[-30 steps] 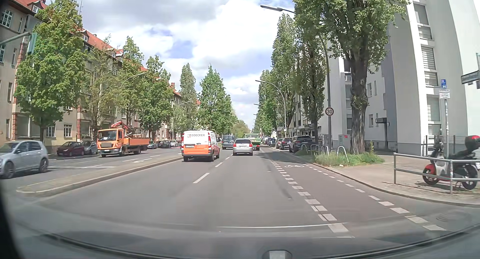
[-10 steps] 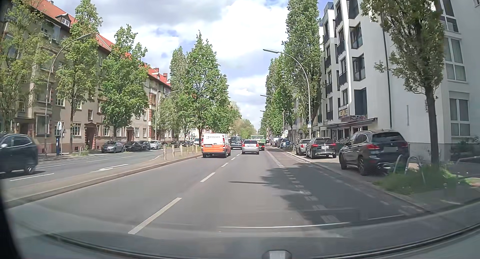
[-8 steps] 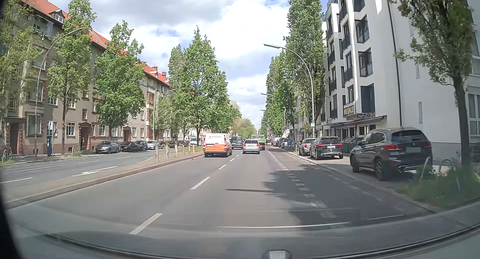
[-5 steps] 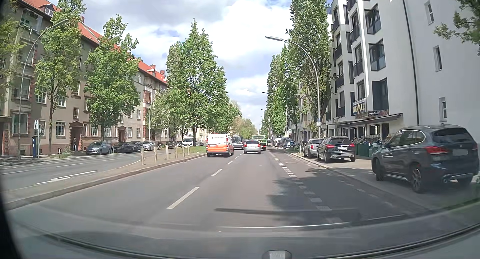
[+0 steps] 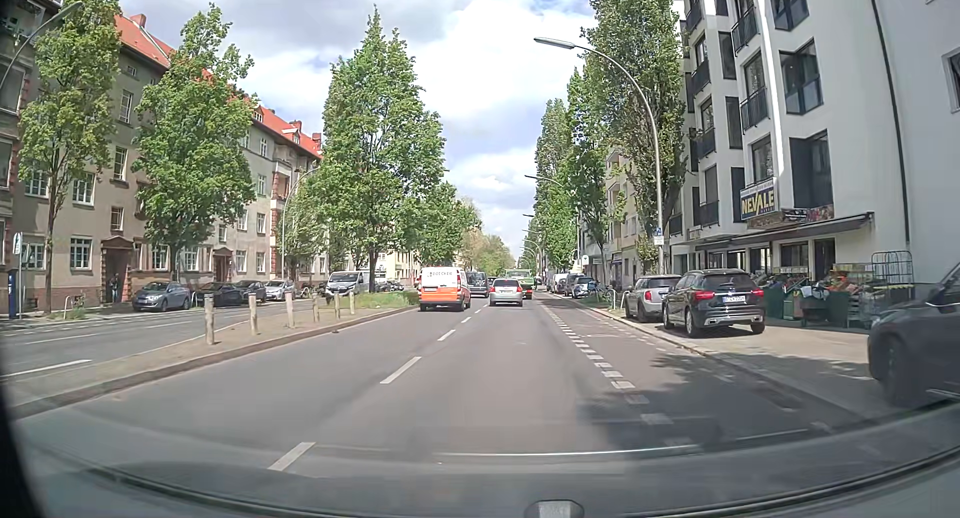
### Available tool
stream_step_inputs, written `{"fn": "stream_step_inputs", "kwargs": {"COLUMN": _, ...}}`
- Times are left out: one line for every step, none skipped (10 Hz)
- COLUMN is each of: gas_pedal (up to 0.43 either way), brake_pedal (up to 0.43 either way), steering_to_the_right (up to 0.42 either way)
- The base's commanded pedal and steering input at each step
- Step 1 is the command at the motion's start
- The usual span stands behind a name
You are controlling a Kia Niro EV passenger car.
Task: Follow the waypoints while adhering to traffic rules and regulations
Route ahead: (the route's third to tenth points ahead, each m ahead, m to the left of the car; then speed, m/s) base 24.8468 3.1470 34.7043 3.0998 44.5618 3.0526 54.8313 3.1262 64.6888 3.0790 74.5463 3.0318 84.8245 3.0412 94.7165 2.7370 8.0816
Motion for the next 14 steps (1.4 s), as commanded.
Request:
{"fn": "stream_step_inputs", "kwargs": {"gas_pedal": 0.189, "brake_pedal": 0.018, "steering_to_the_right": 0.003}}
{"fn": "stream_step_inputs", "kwargs": {"gas_pedal": 0.189, "brake_pedal": 0.018, "steering_to_the_right": 0.003}}
{"fn": "stream_step_inputs", "kwargs": {"gas_pedal": 0.189, "brake_pedal": 0.018, "steering_to_the_right": 0.004}}
{"fn": "stream_step_inputs", "kwargs": {"gas_pedal": 0.197, "brake_pedal": 0.018, "steering_to_the_right": 0.004}}
{"fn": "stream_step_inputs", "kwargs": {"gas_pedal": 0.197, "brake_pedal": 0.018, "steering_to_the_right": 0.004}}
{"fn": "stream_step_inputs", "kwargs": {"gas_pedal": 0.197, "brake_pedal": 0.018, "steering_to_the_right": 0.005}}
{"fn": "stream_step_inputs", "kwargs": {"gas_pedal": 0.197, "brake_pedal": 0.018, "steering_to_the_right": 0.005}}
{"fn": "stream_step_inputs", "kwargs": {"gas_pedal": 0.209, "brake_pedal": 0.018, "steering_to_the_right": 0.005}}
{"fn": "stream_step_inputs", "kwargs": {"gas_pedal": 0.209, "brake_pedal": 0.018, "steering_to_the_right": 0.005}}
{"fn": "stream_step_inputs", "kwargs": {"gas_pedal": 0.220, "brake_pedal": 0.018, "steering_to_the_right": 0.005}}
{"fn": "stream_step_inputs", "kwargs": {"gas_pedal": 0.220, "brake_pedal": 0.018, "steering_to_the_right": 0.005}}
{"fn": "stream_step_inputs", "kwargs": {"gas_pedal": 0.220, "brake_pedal": 0.018, "steering_to_the_right": 0.005}}
{"fn": "stream_step_inputs", "kwargs": {"gas_pedal": 0.220, "brake_pedal": 0.018, "steering_to_the_right": 0.005}}
{"fn": "stream_step_inputs", "kwargs": {"gas_pedal": 0.228, "brake_pedal": 0.018, "steering_to_the_right": 0.005}}
